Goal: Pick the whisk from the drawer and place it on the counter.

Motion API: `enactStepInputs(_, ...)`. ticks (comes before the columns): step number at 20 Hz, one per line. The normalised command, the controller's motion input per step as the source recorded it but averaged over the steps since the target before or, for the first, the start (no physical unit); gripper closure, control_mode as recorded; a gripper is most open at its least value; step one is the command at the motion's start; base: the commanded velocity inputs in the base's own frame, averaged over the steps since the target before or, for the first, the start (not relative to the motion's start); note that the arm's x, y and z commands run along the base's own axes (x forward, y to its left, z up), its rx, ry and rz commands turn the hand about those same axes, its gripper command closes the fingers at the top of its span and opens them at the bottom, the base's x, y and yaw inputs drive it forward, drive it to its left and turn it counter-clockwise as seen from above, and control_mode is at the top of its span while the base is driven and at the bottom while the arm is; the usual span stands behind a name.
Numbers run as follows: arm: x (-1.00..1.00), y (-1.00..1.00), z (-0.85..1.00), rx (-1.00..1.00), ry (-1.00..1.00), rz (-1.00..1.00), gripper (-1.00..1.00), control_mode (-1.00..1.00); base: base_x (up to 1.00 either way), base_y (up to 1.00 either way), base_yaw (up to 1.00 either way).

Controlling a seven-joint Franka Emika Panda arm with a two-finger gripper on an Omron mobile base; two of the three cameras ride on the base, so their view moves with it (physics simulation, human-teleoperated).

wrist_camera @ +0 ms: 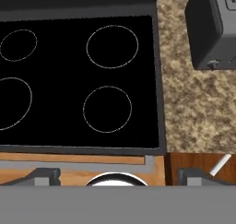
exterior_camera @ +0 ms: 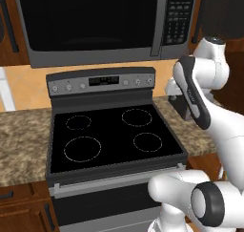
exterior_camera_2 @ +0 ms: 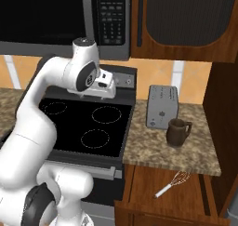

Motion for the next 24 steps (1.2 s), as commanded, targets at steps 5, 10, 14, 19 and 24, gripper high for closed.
enactStepInputs(5,-0.14,-1.0,-0.44,0.08,0.14,0.0,-1.0,-1.0,0.0,0.0,0.0)
enactStepInputs(10,-0.06,-1.0,-0.64,0.0,0.16,-0.03,-1.0,-1.0,0.0,0.0,0.0)
enactStepInputs(14,-0.04,-0.94,-0.76,0.0,0.16,-0.05,-1.0,-1.0,0.0,0.0,0.0)
enactStepInputs(19,-0.12,-0.9,-0.8,0.0,0.17,-0.04,-1.0,-1.0,0.0,0.0,0.0)
enactStepInputs(24,-0.34,-0.6,-1.0,0.0,0.15,-0.01,-1.0,-1.0,0.0,0.0,0.0)
